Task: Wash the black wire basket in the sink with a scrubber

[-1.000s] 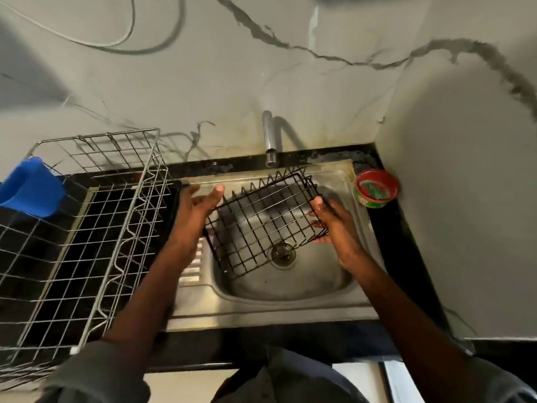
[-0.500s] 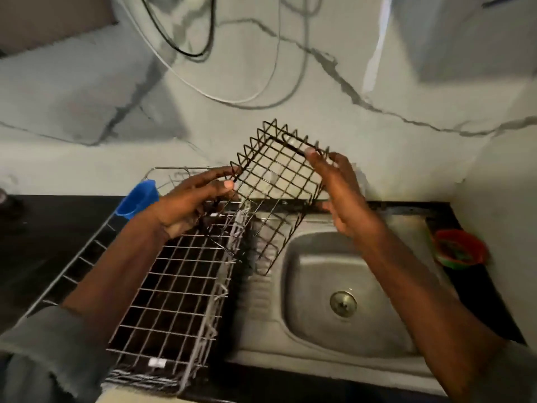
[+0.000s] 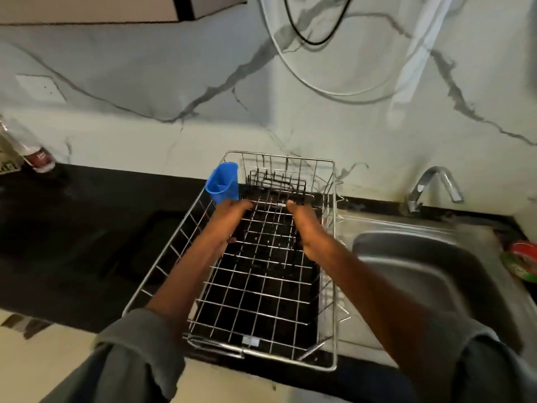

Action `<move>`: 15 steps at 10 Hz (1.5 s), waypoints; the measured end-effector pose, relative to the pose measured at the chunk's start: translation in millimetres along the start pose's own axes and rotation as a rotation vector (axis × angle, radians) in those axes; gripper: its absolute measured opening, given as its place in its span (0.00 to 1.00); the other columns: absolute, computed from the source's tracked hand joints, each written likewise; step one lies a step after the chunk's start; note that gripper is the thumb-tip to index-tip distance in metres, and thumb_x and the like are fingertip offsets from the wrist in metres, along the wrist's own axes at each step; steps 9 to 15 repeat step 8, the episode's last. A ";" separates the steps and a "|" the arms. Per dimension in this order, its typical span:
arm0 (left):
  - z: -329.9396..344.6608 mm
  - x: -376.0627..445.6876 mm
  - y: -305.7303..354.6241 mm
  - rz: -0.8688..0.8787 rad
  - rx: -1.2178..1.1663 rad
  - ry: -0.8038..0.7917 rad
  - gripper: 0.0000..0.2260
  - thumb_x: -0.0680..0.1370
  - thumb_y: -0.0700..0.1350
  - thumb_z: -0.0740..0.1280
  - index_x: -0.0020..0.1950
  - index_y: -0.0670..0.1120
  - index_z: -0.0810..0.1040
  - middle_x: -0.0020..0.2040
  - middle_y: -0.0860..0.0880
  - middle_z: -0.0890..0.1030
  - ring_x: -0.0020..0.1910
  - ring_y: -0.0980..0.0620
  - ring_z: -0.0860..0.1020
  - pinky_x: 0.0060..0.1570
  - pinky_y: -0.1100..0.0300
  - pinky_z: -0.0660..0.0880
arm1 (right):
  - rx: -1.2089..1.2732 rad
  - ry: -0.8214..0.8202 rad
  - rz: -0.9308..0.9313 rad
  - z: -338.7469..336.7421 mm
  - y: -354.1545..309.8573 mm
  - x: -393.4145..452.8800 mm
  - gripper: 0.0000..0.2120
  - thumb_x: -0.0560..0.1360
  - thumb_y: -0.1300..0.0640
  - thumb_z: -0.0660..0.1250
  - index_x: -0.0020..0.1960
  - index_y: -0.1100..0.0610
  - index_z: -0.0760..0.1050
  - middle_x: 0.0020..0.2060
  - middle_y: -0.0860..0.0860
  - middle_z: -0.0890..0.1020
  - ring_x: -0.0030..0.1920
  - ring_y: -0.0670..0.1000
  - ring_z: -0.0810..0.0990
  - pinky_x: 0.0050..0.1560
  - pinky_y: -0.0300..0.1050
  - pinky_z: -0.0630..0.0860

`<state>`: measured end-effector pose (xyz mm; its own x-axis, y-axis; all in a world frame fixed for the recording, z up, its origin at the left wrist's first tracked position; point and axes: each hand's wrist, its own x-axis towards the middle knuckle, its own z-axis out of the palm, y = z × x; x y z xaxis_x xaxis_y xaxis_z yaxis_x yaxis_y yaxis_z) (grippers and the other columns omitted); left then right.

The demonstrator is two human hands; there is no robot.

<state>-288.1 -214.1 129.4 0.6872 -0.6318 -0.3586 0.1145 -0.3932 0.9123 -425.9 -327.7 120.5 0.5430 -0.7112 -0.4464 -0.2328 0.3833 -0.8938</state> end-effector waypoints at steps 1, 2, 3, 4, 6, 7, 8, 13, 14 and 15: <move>-0.7 14.6 -26.8 -0.015 0.123 -0.057 0.21 0.84 0.49 0.62 0.75 0.44 0.69 0.69 0.43 0.76 0.65 0.45 0.74 0.67 0.46 0.72 | -0.111 -0.007 0.148 8.4 10.2 8.6 0.30 0.83 0.46 0.61 0.81 0.57 0.58 0.80 0.58 0.61 0.78 0.61 0.61 0.77 0.60 0.59; -0.5 24.8 -43.7 -0.048 0.207 -0.106 0.18 0.86 0.46 0.60 0.74 0.41 0.68 0.71 0.43 0.73 0.70 0.45 0.71 0.68 0.52 0.68 | -0.192 0.004 0.232 8.8 15.3 11.6 0.30 0.84 0.48 0.61 0.81 0.59 0.57 0.80 0.60 0.58 0.79 0.62 0.58 0.76 0.57 0.59; -2.6 32.6 -55.0 -0.068 0.263 -0.122 0.22 0.86 0.47 0.60 0.79 0.40 0.64 0.77 0.41 0.68 0.72 0.44 0.69 0.70 0.50 0.66 | -0.223 0.020 0.264 10.4 29.1 21.9 0.28 0.83 0.48 0.63 0.78 0.58 0.62 0.79 0.60 0.62 0.77 0.62 0.63 0.71 0.56 0.65; -4.5 38.8 -62.2 -0.085 0.304 -0.132 0.25 0.86 0.44 0.60 0.81 0.39 0.60 0.79 0.40 0.67 0.76 0.41 0.67 0.74 0.47 0.66 | -0.252 0.037 0.277 13.8 48.1 43.7 0.24 0.82 0.49 0.64 0.74 0.58 0.68 0.73 0.58 0.72 0.72 0.61 0.71 0.72 0.59 0.70; -13.6 54.7 -89.6 -0.169 0.309 -0.142 0.25 0.83 0.47 0.64 0.80 0.42 0.66 0.77 0.42 0.71 0.74 0.43 0.71 0.74 0.47 0.68 | -0.326 0.069 0.245 29.1 39.1 37.5 0.19 0.83 0.57 0.61 0.72 0.62 0.70 0.64 0.57 0.76 0.65 0.57 0.75 0.65 0.51 0.73; -5.1 45.2 -78.8 -0.140 0.338 -0.130 0.28 0.82 0.47 0.66 0.81 0.41 0.63 0.77 0.43 0.70 0.73 0.45 0.71 0.73 0.46 0.69 | -0.375 0.062 0.159 29.9 35.8 32.9 0.27 0.79 0.60 0.64 0.75 0.65 0.63 0.60 0.57 0.78 0.52 0.51 0.77 0.52 0.46 0.77; 8.6 34.4 -52.6 0.064 0.470 0.060 0.27 0.83 0.42 0.65 0.80 0.40 0.60 0.64 0.45 0.72 0.65 0.45 0.74 0.58 0.55 0.70 | -0.377 0.163 -0.072 19.7 22.4 18.3 0.27 0.76 0.63 0.65 0.74 0.62 0.64 0.52 0.53 0.79 0.40 0.46 0.78 0.32 0.39 0.75; 8.6 34.4 -52.6 0.064 0.470 0.060 0.27 0.83 0.42 0.65 0.80 0.40 0.60 0.64 0.45 0.72 0.65 0.45 0.74 0.58 0.55 0.70 | -0.377 0.163 -0.072 19.7 22.4 18.3 0.27 0.76 0.63 0.65 0.74 0.62 0.64 0.52 0.53 0.79 0.40 0.46 0.78 0.32 0.39 0.75; 8.6 34.4 -52.6 0.064 0.470 0.060 0.27 0.83 0.42 0.65 0.80 0.40 0.60 0.64 0.45 0.72 0.65 0.45 0.74 0.58 0.55 0.70 | -0.377 0.163 -0.072 19.7 22.4 18.3 0.27 0.76 0.63 0.65 0.74 0.62 0.64 0.52 0.53 0.79 0.40 0.46 0.78 0.32 0.39 0.75; 8.6 34.4 -52.6 0.064 0.470 0.060 0.27 0.83 0.42 0.65 0.80 0.40 0.60 0.64 0.45 0.72 0.65 0.45 0.74 0.58 0.55 0.70 | -0.377 0.163 -0.072 19.7 22.4 18.3 0.27 0.76 0.63 0.65 0.74 0.62 0.64 0.52 0.53 0.79 0.40 0.46 0.78 0.32 0.39 0.75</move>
